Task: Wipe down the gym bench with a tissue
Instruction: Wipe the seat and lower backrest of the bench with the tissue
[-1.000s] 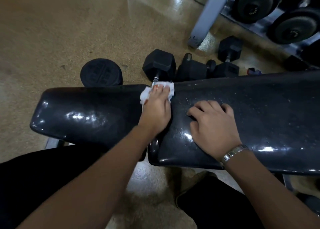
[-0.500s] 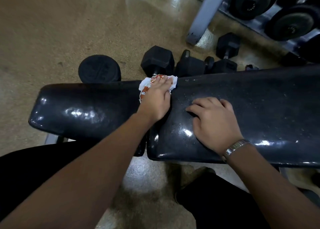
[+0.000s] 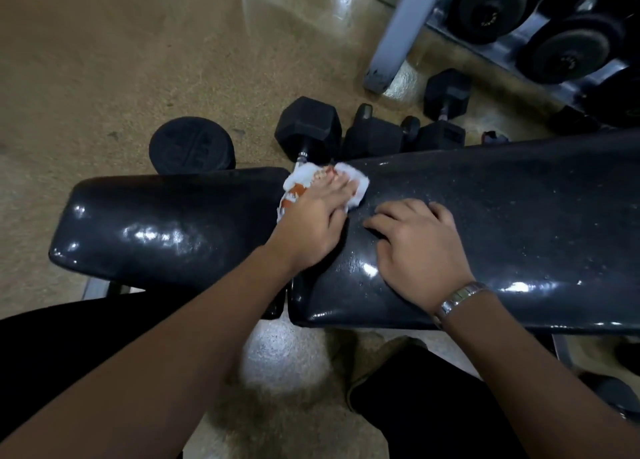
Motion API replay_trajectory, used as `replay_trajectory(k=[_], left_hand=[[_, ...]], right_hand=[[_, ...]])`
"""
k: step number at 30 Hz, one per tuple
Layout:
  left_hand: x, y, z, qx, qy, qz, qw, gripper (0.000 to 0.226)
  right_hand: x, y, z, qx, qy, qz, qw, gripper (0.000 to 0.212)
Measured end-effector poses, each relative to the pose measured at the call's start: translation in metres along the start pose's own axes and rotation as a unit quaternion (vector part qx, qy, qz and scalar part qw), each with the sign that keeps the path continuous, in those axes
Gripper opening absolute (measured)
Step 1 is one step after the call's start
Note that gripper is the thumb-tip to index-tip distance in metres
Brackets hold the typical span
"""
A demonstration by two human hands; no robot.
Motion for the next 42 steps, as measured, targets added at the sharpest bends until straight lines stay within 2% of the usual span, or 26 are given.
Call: replay_trajectory(k=[3,8,13,15,19,25,30,31,34,36,40,42], left_hand=[[0.002,-0.012,0.002,-0.004,0.006,0.004,1.0,0.053],[0.01,0.044,0.004,0.052,-0.018,-0.025,0.998,0.05],[0.0,-0.013,-0.004,-0.03,0.006,0.009,0.999,0.052],[0.009,-0.004,0.009,-0.014,0.018,0.018,1.0,0.054],[0.016,0.04,0.009,0.062,0.009,-0.016,0.998,0.049],[0.003,-0.005,-0.009,-0.012,-0.009,0.002,1.0,0.051],[0.011,0.04,0.002,0.062,-0.017,-0.037,0.997,0.048],[0.006,0.037,-0.002,0.058,-0.016,-0.03,0.998,0.05],[-0.002,-0.002,-0.004,-0.019,0.008,0.029,0.999,0.055],[0.006,-0.01,0.013,-0.026,0.036,0.055,0.998,0.057],[0.014,0.022,0.018,0.06,-0.009,-0.014,0.998,0.053],[-0.002,0.013,-0.007,0.038,-0.021,-0.016,0.999,0.049]], right_hand=[[0.003,0.0,-0.001,-0.004,-0.007,-0.02,1.0,0.029],[0.007,0.004,0.001,-0.008,-0.008,-0.025,1.0,0.026],[0.003,-0.003,-0.001,0.013,-0.008,-0.03,0.999,0.024],[0.001,-0.005,0.0,0.013,-0.019,-0.03,0.999,0.026],[-0.002,-0.006,0.001,0.013,-0.021,-0.023,0.999,0.03],[-0.006,-0.008,-0.001,0.02,-0.011,-0.018,1.0,0.034],[-0.003,-0.007,0.0,0.022,-0.016,-0.026,0.999,0.031],[-0.003,-0.007,0.0,0.02,-0.014,-0.025,0.999,0.031],[-0.003,-0.007,-0.001,0.025,-0.009,-0.024,0.999,0.032],[-0.002,-0.007,-0.002,0.023,-0.004,-0.023,0.999,0.033],[0.001,-0.005,-0.004,0.013,0.036,-0.001,0.999,0.041],[0.002,-0.004,-0.007,0.018,0.06,0.021,0.998,0.047]])
Point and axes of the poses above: each hand's wrist, its own y-axis towards the middle knuckle, its own x-axis out of the back of the hand, z = x × y, the point moved 9 cm from there along y, towards the middle knuckle, and after that the axes turned 13 degrees about z, right-handed, at the moved point
